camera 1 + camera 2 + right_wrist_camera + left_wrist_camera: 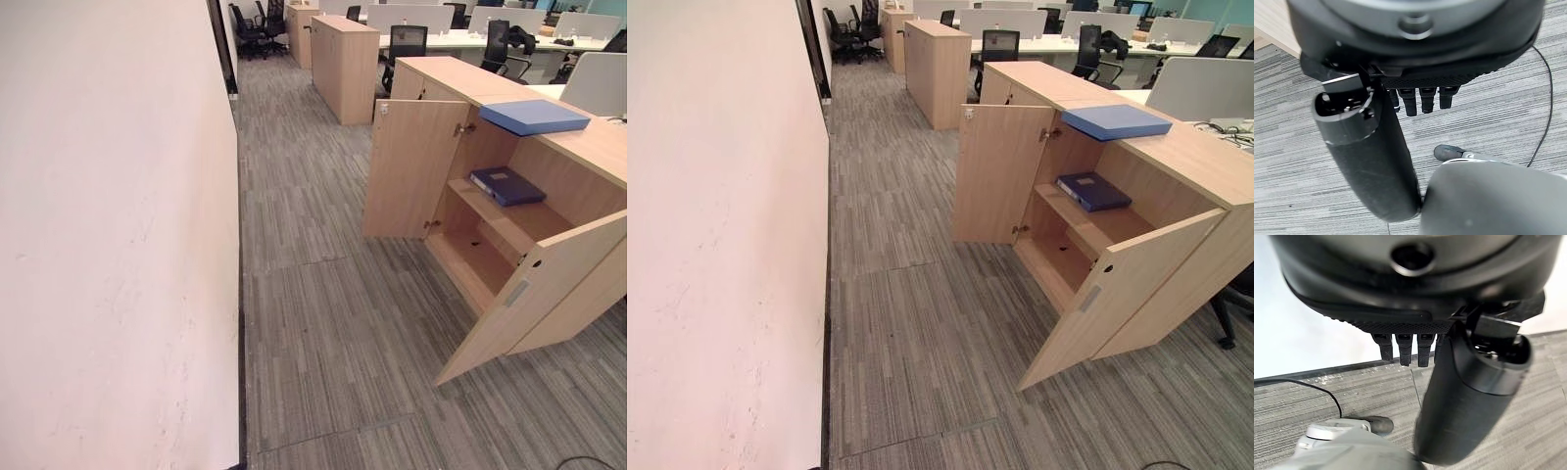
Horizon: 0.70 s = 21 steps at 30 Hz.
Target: Put the empty folder in the office cabinet
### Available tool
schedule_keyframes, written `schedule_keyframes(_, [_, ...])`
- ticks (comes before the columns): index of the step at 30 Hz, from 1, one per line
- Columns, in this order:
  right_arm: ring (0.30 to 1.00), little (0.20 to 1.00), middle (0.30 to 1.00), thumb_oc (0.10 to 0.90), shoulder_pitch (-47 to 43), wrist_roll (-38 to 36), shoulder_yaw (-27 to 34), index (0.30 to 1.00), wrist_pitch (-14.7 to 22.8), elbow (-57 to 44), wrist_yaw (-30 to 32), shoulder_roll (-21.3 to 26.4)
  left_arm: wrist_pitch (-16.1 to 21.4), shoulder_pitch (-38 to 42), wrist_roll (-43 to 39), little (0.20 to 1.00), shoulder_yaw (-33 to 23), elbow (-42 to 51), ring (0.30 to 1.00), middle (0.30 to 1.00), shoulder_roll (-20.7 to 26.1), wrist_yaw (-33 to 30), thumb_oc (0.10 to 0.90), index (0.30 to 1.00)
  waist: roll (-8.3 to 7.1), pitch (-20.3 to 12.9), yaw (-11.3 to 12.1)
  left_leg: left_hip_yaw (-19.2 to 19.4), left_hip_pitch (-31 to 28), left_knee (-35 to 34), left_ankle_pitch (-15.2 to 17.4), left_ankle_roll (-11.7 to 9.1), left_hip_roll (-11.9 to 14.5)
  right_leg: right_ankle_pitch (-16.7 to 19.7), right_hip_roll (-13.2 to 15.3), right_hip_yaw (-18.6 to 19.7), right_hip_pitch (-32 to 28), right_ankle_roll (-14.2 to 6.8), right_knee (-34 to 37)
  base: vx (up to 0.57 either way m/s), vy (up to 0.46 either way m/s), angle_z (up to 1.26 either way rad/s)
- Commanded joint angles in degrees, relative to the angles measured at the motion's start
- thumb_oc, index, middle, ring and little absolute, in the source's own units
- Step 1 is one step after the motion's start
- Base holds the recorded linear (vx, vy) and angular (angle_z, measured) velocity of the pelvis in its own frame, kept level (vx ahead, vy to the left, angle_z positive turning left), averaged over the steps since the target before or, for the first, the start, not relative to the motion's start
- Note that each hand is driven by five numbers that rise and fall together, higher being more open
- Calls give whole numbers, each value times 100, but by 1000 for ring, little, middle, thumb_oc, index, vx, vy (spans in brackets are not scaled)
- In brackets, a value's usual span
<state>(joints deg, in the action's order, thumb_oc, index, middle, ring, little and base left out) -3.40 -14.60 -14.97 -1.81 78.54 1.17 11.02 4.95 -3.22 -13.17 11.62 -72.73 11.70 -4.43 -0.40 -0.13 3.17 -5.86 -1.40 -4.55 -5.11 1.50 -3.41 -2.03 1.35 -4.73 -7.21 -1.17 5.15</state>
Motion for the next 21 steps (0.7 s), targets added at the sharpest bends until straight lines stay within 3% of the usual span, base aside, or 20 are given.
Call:
schedule_keyframes(1, [900,900,900,800,-327,65,-191,900,10,18,-83,9,11,231,20,900,50,-287,900,900,-229,195,800,900,-32,152,54,-607,-360,-45,693,116,-432,286,-200,-12,295,-221,-15,0,0,0])
schedule_keyframes(9, [900,900,900,800,-343,185,-170,900,-19,76,-111,97,34,214,85,900,-29,-255,900,900,-166,148,800,900,-21,141,61,-631,-418,-45,719,121,-426,271,-198,-5,244,-215,-15,0,0,0])
schedule_keyframes(21, [900,900,900,800,-345,294,-217,900,90,-233,-15,161,17,338,665,900,456,-167,900,900,-229,252,800,900,36,189,-38,-547,-443,-45,750,135,-406,287,-212,49,253,-227,-15,-1,1,-1])
